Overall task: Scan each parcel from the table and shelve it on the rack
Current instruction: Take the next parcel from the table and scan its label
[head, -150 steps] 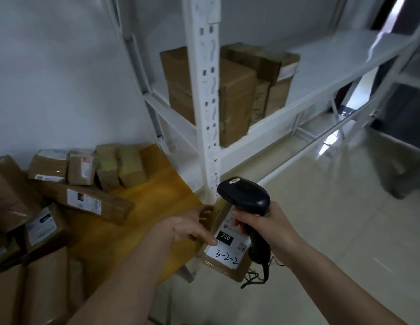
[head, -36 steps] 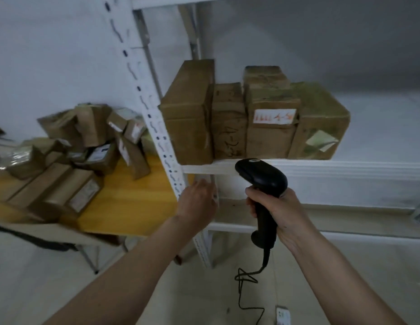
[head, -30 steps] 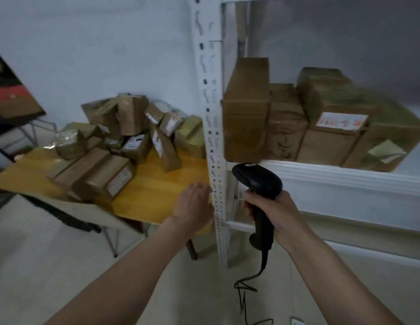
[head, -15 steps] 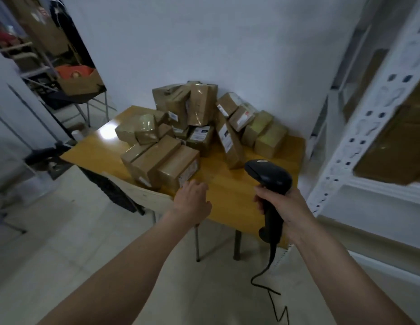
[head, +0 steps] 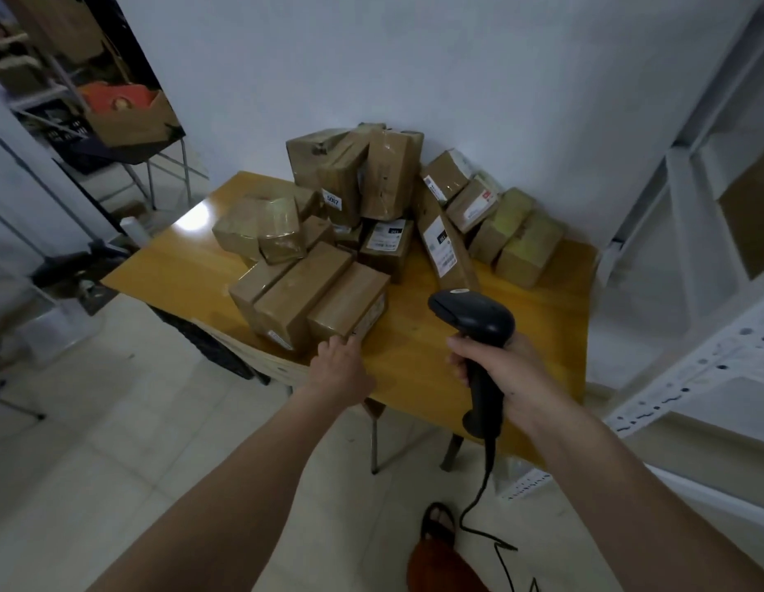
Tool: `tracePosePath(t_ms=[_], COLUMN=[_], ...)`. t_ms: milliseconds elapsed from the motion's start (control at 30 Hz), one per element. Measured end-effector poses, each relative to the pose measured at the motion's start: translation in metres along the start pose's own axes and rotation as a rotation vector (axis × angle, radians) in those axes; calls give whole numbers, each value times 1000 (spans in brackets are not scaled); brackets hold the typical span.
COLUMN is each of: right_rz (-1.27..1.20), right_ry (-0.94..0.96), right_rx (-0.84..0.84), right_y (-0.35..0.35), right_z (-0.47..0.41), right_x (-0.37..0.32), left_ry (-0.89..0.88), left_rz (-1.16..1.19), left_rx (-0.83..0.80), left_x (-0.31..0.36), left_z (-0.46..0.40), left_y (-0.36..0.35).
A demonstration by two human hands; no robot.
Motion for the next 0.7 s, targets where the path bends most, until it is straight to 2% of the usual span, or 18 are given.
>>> tracePosePath(t_ms=[400,600,700], right_rz=[19,15,1], right_ry=[-86,-139,-143], right_rx=[-25,6,36], right_y=[-19,-20,-19], right_z=[-120,-152,-162], right_x=[-29,-34,-36], left_ry=[104,149,170], left_rz=[3,-38,-69], left_rx=[-11,-42,-6], left_x=[-4,-12,-11], left_z=[-118,-151,-161], left_y=[15,4,2])
Point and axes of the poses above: each hand's wrist, its own z-axis away from the middle knuckle, its own y-axis out of the back of the hand, x = y × z, the point moved 2 cm from there along -z, towards the middle knuckle
